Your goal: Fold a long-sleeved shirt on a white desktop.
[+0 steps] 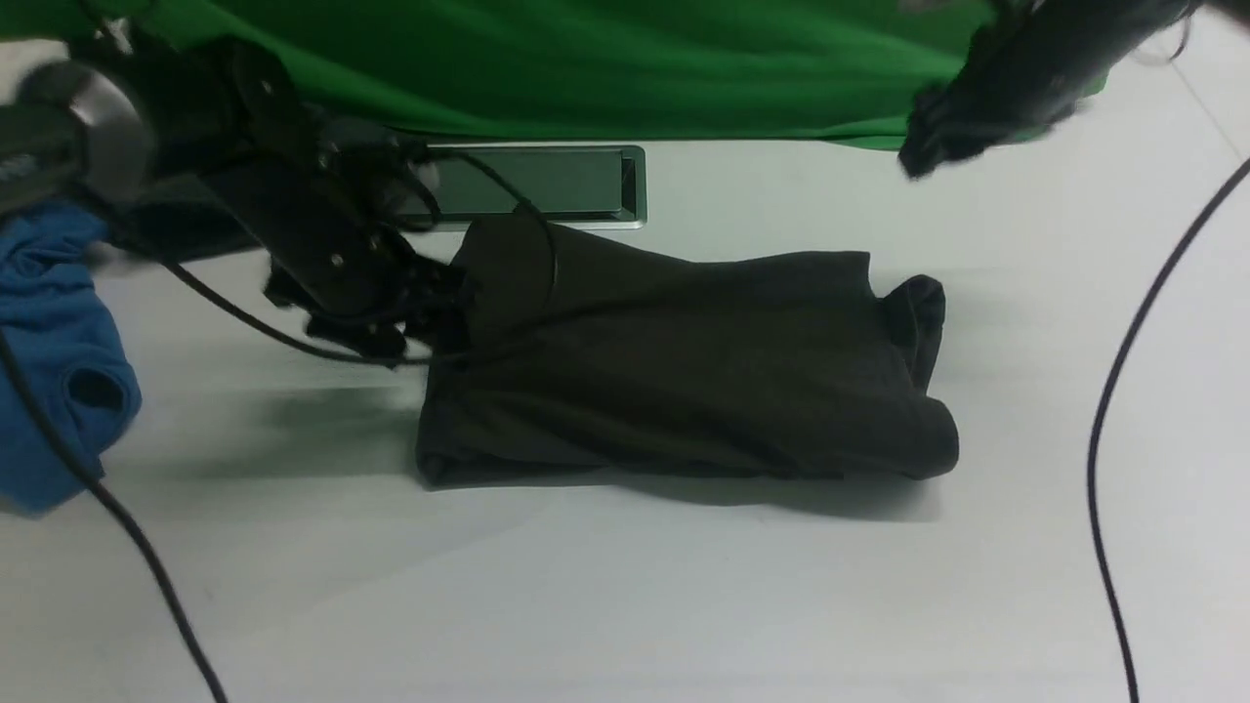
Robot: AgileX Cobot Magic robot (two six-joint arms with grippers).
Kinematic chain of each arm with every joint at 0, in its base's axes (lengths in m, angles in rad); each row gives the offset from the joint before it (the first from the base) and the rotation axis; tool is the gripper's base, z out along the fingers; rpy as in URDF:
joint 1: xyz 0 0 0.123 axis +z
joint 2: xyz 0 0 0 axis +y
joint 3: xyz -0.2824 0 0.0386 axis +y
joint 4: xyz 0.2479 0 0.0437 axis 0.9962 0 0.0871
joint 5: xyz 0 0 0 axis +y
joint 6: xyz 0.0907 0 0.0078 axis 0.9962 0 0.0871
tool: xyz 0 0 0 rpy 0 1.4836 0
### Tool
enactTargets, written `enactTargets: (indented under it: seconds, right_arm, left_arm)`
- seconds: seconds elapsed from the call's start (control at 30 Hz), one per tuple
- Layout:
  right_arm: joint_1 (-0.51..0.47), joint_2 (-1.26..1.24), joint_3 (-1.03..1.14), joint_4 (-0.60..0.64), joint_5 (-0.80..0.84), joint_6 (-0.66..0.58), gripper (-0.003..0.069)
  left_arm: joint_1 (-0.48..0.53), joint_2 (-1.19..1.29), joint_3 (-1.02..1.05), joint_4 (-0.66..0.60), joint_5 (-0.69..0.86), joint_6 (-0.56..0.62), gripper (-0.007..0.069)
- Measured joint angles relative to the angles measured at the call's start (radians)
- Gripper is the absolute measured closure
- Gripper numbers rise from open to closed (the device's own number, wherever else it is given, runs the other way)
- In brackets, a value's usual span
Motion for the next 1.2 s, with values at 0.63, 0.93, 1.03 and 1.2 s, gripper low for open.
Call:
enactTargets:
  seconds: [0.63, 0.93, 1.03, 1.2]
  right_arm:
    - [0.115, -0.895, 0.606, 0.005, -0.181, 0.180, 0.0641]
    - [0.118, -1.472, 1.277, 0.002, -0.604, 0.220, 0.0641]
    - [0.118, -1.619, 1.418, 0.002, -0.659, 0.257, 0.0641]
    - [0.118, -1.822, 1.577, 0.003, -0.688, 0.288, 0.0629]
  left_arm:
    - [0.001, -0.603, 0.043, -0.137, 0.224, 0.045, 0.0104]
    - [0.001, -0.991, 0.392, -0.142, 0.239, -0.014, 0.0554]
    - [0.001, -1.160, 0.525, -0.142, 0.242, -0.068, 0.0602]
    - [0.001, -1.509, 0.754, -0.143, 0.212, -0.130, 0.0606]
